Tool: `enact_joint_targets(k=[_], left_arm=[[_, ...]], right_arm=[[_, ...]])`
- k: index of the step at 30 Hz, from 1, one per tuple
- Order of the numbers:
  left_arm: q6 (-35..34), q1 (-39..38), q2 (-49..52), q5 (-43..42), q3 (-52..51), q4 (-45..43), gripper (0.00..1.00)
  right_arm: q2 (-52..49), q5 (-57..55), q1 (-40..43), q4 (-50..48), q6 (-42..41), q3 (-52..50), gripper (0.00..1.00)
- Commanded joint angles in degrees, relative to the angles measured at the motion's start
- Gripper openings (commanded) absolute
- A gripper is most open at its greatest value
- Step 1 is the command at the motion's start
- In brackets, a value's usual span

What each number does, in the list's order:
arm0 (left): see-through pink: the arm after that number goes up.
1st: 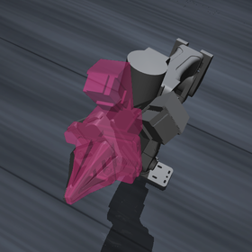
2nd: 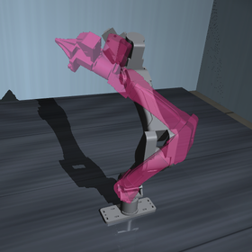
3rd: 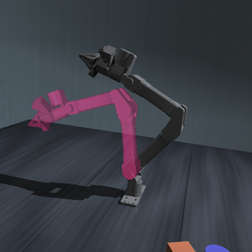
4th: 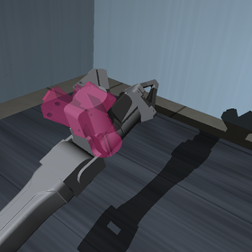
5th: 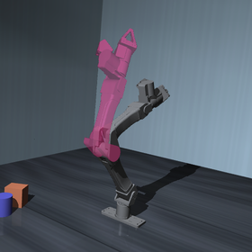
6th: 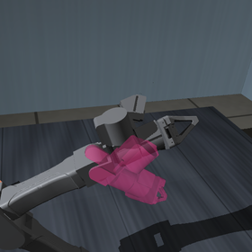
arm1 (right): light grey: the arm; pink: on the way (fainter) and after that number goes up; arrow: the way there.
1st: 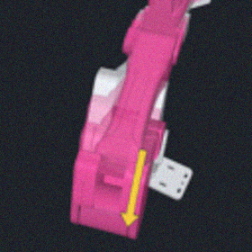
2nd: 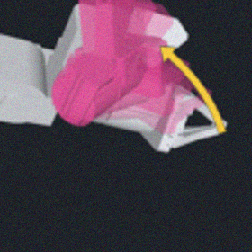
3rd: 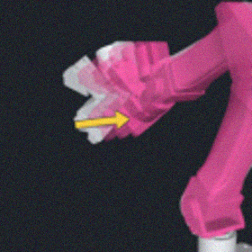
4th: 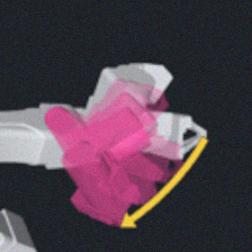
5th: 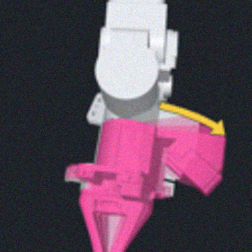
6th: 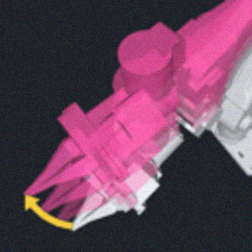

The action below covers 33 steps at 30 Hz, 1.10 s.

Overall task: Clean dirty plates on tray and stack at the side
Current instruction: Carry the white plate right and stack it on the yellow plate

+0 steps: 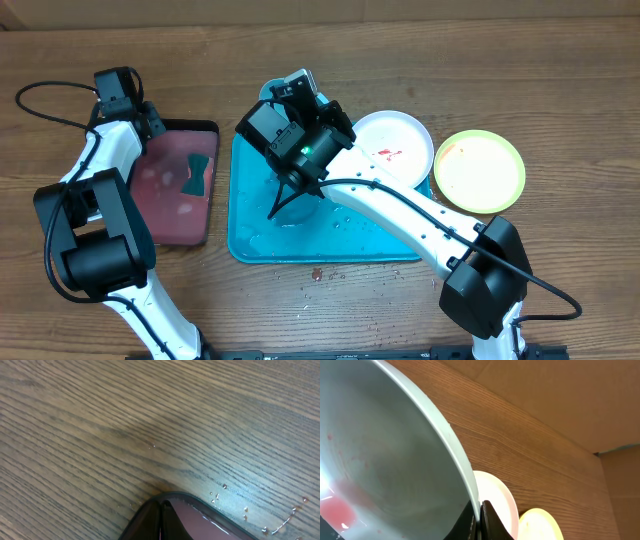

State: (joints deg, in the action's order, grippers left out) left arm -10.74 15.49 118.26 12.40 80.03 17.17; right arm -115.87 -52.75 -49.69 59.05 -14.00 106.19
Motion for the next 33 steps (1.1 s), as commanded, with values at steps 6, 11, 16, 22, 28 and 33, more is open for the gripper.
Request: enact_joint_targets(k=[6,11,16,22,28,33], left_arm=[[1.7,0.3,-7.1,-7.9,1.5,1.9,0.24],[1.7,0.1,-11.1,-19.3,1.5,8.7,0.40],[1.8,-1.0,-10.9,-23.4,1.5,19.9,0.42],[2.0,-2.5,-10.7,-23.4,1.4,26.3,0.45],[2.0,-3.6,-10.7,-23.4,1.4,29.6,0.47],[2.0,-4.6,-10.7,-23.4,1.4,31.2,0.61]], right_arm=[[2.2,-1.2,-0.1,-0.6,-2.4,1.7,0.04],[2.2,2.2,0.4,-0.4,-8.4,1.7,0.04],[2.9,2.6,3.6,0.1,-12.7,1.7,0.04],[4.2,-8.9,1.2,-3.5,1.3,1.7,0.04],[4.8,-2.0,2.0,-2.1,-5.7,1.7,0.04],[5.8,5.7,7.3,1.0,-14.7,1.7,0.04]])
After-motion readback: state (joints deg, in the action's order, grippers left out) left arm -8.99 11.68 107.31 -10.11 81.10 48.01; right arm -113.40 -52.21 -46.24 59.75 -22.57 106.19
